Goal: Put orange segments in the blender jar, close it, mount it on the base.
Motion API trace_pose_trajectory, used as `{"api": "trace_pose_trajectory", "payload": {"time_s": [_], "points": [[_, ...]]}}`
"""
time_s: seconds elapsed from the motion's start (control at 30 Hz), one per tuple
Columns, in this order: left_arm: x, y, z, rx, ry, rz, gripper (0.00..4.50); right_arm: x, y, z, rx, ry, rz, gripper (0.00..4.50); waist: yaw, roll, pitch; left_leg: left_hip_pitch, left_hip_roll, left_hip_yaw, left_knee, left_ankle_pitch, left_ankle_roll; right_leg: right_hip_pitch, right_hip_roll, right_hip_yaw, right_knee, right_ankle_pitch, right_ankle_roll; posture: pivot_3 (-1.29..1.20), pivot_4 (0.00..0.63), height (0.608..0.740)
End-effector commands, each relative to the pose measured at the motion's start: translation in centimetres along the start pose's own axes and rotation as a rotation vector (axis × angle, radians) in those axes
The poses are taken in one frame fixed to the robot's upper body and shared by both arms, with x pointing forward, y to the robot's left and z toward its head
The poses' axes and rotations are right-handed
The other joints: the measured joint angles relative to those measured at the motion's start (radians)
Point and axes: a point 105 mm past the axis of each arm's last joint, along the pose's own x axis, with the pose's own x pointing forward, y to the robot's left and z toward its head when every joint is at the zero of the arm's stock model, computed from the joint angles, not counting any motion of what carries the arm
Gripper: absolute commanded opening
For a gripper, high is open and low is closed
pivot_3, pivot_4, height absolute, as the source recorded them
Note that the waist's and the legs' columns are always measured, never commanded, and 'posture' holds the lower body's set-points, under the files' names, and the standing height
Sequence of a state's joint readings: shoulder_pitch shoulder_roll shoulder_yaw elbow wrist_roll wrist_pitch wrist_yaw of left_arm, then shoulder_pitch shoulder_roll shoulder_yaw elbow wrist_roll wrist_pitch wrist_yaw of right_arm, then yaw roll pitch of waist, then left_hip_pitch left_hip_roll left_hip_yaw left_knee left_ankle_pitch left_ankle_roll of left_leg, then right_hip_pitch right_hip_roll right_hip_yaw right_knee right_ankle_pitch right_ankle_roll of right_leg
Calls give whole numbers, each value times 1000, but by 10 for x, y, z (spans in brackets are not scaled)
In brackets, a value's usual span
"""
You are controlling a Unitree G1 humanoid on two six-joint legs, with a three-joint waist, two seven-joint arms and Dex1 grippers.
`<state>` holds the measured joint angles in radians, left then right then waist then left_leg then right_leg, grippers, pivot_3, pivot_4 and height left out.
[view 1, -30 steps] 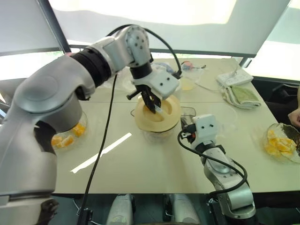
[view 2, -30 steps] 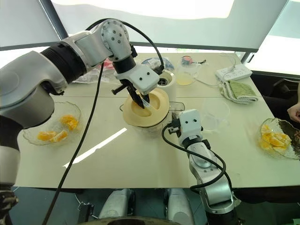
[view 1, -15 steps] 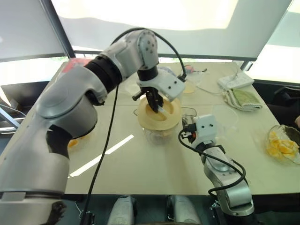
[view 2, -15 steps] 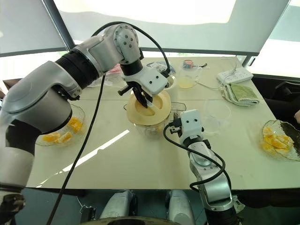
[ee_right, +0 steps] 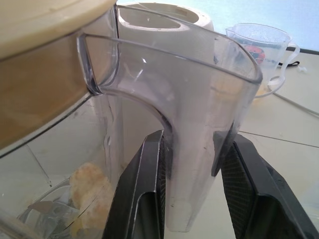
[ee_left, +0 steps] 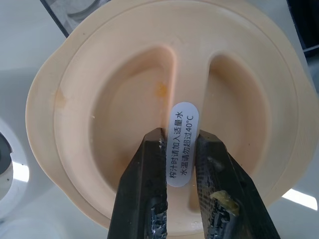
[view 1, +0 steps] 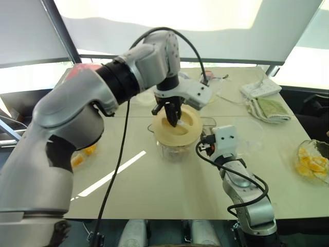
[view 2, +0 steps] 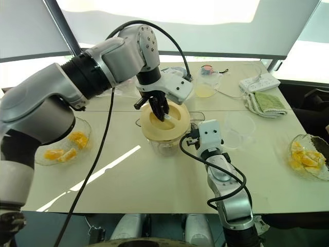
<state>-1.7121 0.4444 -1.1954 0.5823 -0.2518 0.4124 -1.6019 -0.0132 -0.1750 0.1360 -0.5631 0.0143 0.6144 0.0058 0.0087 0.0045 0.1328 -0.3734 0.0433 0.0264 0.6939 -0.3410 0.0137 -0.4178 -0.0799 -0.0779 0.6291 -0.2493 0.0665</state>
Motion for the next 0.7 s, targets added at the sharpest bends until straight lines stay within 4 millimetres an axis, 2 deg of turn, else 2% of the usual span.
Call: {"api": "trace_pose_trajectory", "payload": {"time_s": [0.03,0.13,0.4,0.6,0.7], "points": [[46,-21,-34,-186,69,-159,233,-5,-9,12,-36,-60,-53,1006,-1,0,0,1,-1,-2,-1,-2,4,0,1,0,1,-2,-1,0,150,740],[45,-26,-33,-235,51,-168,233,-5,-10,12,-37,-59,-54,1006,-4,1,0,3,-2,-4,-4,-5,9,0,2,1,1,-3,0,0,150,740],[35,-16,-44,-65,61,-48,233,-4,-8,9,-49,-47,-31,1006,0,1,0,18,-3,-4,-12,-5,10,9,3,2,2,-10,-6,0,150,740],[11,-6,-33,52,39,42,233,-2,-6,7,-50,-41,-15,1006,3,0,1,18,-6,-5,-11,-5,10,9,3,5,2,-10,-7,0,150,740],[0,-7,-28,93,30,54,233,-1,-6,7,-52,-39,-9,1006,2,0,4,18,-9,-6,-11,-5,9,9,3,10,3,-10,-7,0,150,740]]}}
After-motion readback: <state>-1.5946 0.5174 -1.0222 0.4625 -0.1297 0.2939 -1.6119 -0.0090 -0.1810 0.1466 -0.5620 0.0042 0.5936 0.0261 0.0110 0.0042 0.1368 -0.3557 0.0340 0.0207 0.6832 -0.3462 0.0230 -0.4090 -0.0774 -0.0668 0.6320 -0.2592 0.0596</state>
